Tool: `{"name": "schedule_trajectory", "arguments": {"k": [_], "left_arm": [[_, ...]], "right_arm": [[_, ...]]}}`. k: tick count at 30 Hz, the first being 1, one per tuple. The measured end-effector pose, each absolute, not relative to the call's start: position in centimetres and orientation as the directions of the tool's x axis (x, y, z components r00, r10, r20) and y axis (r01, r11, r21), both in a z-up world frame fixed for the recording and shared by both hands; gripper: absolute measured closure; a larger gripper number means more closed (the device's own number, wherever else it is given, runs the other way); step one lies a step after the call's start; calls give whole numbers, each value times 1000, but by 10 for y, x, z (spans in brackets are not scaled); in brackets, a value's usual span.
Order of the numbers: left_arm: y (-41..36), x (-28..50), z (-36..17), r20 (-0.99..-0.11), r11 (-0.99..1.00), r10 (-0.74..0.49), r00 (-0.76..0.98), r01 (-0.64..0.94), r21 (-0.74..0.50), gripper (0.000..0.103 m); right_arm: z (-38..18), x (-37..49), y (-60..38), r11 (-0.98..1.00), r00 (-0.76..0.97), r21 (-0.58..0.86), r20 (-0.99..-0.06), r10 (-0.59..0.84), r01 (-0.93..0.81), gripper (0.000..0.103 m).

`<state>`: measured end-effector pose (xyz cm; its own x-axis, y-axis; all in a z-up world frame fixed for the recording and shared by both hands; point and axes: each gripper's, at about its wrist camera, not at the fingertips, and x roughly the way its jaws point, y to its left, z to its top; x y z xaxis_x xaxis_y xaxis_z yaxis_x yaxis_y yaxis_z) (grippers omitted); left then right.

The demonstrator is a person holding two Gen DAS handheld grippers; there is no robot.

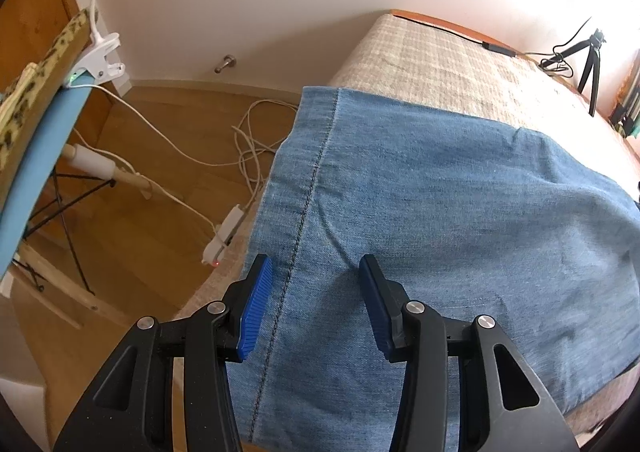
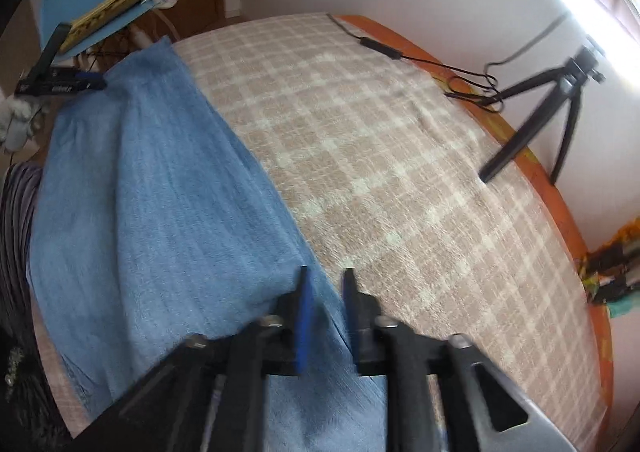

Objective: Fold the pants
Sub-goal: 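Grasp the jeans leg hem edge with the left gripper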

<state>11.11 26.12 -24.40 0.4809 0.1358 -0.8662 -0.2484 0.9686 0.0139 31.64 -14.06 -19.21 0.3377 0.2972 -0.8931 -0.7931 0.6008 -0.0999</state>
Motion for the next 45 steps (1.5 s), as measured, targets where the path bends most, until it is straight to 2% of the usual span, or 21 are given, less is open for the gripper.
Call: {"name": "schedule_trajectory", "arguments": {"k": [4,11,18,21,25,27,28,33,38,45], "left_arm": [[265,107,-238,-875,963,135,466,-268,6,59],[292,53,-217,-859,918,60,509,-365,-152,55],[320,1,-219,-809,788,-126,574,-438,-433,52],[320,-1,-228,-783,735,-188,593,-444,-513,52],[309,2,-238,-787,718,-209,581,-455,-527,52],[311,-6,-243,-779,681,-228,584,-477,-556,43],[313,-9,-247,-784,660,-222,580,-502,-558,42],[324,-19,-262,-767,588,-220,603,-545,-598,42],[327,-14,-266,-697,529,-253,671,-507,-680,42],[320,-19,-244,-651,559,-179,738,-468,-684,44]], "right_arm": [[-158,302,-165,661,365,-42,-859,360,-749,71],[-103,235,-194,680,371,53,-806,461,-731,68],[-93,173,-205,712,369,130,-783,501,-691,66],[-97,154,-207,728,374,156,-776,508,-667,66],[-108,131,-207,749,354,203,-784,510,-631,65],[-113,123,-209,756,355,205,-787,505,-621,64],[-117,118,-210,762,354,212,-788,503,-611,64],[-122,112,-217,778,352,239,-788,505,-581,62],[-115,111,-218,782,368,235,-780,506,-577,62],[-111,111,-221,789,383,233,-774,505,-568,62]]}}
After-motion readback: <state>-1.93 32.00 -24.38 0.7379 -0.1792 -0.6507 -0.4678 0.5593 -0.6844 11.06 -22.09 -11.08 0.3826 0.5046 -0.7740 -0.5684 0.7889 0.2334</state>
